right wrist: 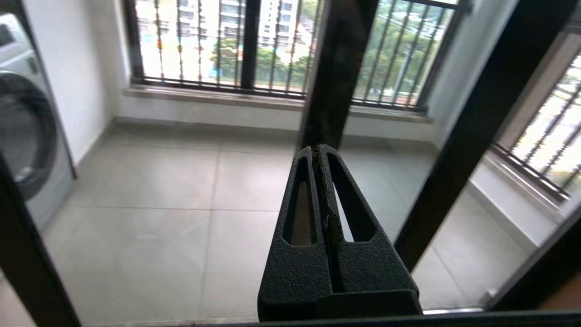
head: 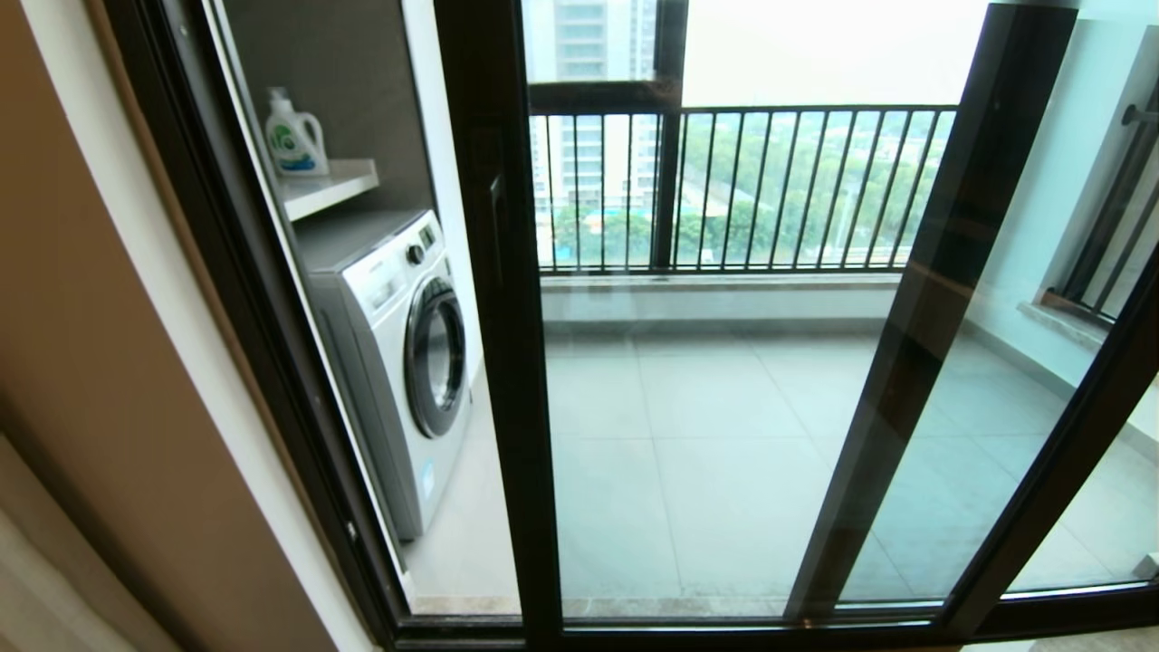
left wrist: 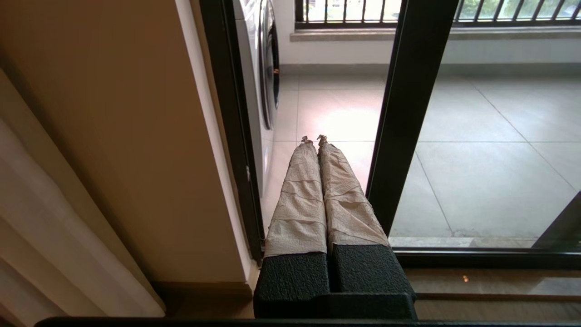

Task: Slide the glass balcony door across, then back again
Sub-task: Close the slid door

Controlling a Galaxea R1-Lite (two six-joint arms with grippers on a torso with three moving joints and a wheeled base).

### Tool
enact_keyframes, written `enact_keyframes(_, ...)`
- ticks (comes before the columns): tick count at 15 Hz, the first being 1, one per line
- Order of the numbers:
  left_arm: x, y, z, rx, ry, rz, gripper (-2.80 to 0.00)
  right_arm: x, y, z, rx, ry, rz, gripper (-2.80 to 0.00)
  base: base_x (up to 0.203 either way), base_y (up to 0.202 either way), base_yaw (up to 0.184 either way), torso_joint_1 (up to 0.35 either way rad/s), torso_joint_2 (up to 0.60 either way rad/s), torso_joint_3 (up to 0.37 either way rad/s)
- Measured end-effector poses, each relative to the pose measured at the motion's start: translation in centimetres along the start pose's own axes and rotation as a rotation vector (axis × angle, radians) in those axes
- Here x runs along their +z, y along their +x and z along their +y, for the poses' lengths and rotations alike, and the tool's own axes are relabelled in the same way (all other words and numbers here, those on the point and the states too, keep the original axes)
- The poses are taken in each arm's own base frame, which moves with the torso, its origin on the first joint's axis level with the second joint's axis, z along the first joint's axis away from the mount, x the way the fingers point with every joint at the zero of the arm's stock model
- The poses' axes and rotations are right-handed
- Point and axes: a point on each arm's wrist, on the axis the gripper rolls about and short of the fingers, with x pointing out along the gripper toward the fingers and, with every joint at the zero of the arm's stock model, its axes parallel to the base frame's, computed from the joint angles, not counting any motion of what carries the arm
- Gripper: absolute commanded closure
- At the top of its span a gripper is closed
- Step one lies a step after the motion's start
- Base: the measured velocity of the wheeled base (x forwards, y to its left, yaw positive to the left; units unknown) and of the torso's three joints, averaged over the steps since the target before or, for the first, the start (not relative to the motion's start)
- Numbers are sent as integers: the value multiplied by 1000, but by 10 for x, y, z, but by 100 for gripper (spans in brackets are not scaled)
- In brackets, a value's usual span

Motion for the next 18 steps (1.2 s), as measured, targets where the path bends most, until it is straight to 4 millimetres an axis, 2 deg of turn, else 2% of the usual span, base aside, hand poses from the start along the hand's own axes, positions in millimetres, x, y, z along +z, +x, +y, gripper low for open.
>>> enact_keyframes(3, 0, 0, 0, 0, 0, 0, 0, -39, -36, -5, -118, -35, 36, 0, 0, 0, 0, 0, 0, 0)
enact_keyframes(7, 0, 0, 0, 0, 0, 0, 0, -96, -68, 6, 7, -50, 17, 0, 0, 0, 0, 0, 0, 0)
enact_keyframes(8, 0, 0, 0, 0, 0, 0, 0, -104, -73, 8, 50, -47, -4, 0, 0, 0, 0, 0, 0, 0)
enact_keyframes(14, 0, 0, 0, 0, 0, 0, 0, -122, -90, 10, 80, -20, -77, 0, 0, 0, 0, 0, 0, 0)
enact_keyframes(18, 0, 0, 0, 0, 0, 0, 0, -115, -99, 8, 71, 85, -132, 0, 0, 0, 0, 0, 0, 0)
